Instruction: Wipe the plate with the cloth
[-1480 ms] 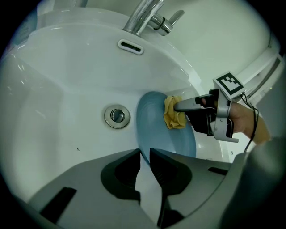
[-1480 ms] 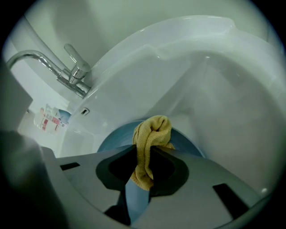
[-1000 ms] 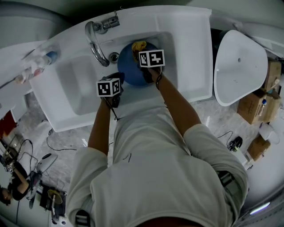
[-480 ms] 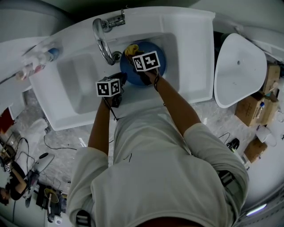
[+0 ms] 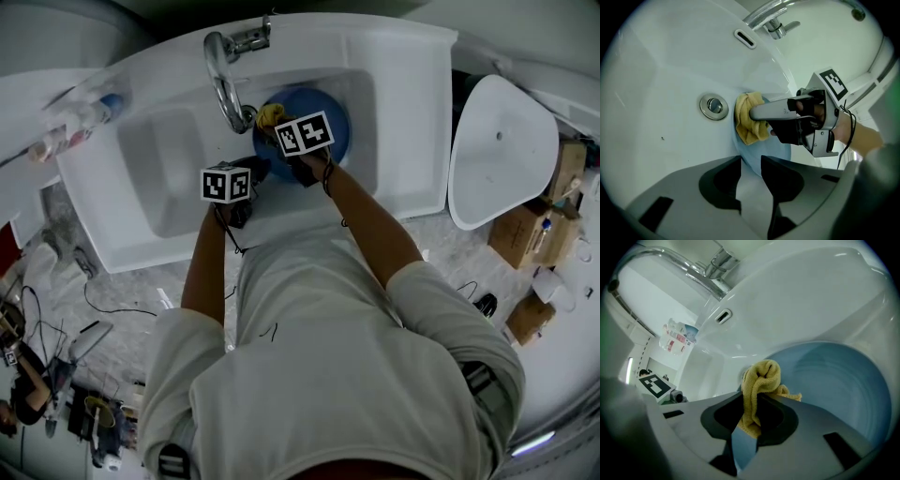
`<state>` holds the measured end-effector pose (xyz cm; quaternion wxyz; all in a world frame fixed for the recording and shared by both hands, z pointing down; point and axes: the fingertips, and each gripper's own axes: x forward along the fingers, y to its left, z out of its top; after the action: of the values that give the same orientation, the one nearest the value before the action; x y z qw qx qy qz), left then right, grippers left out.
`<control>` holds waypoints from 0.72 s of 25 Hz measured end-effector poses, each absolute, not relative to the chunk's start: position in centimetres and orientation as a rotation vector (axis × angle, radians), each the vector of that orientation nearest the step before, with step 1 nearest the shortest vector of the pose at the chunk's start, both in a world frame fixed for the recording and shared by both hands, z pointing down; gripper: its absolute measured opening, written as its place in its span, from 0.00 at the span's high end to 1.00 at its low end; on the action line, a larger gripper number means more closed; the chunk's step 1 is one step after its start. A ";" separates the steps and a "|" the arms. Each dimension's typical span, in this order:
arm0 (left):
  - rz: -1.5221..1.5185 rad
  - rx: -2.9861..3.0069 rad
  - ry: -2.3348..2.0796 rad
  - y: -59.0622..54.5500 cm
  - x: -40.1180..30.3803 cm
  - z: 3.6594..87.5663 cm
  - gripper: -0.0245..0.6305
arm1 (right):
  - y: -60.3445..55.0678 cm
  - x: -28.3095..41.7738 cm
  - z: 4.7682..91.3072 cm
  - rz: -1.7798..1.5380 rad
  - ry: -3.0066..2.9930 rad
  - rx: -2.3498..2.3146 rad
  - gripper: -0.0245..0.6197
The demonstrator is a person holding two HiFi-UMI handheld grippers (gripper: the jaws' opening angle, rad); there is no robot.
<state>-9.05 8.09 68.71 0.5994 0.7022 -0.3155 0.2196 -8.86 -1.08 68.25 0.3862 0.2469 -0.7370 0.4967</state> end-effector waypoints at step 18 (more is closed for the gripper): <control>0.454 1.493 -1.013 7.4 -15.6 68.7 0.92 | 5.1 -10.2 68.6 1.205 -1.840 0.393 0.85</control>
<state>-15.59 7.38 68.75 0.5977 0.6435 -0.4364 0.1956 -10.16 5.12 68.63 0.4381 0.1583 -0.7404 0.4847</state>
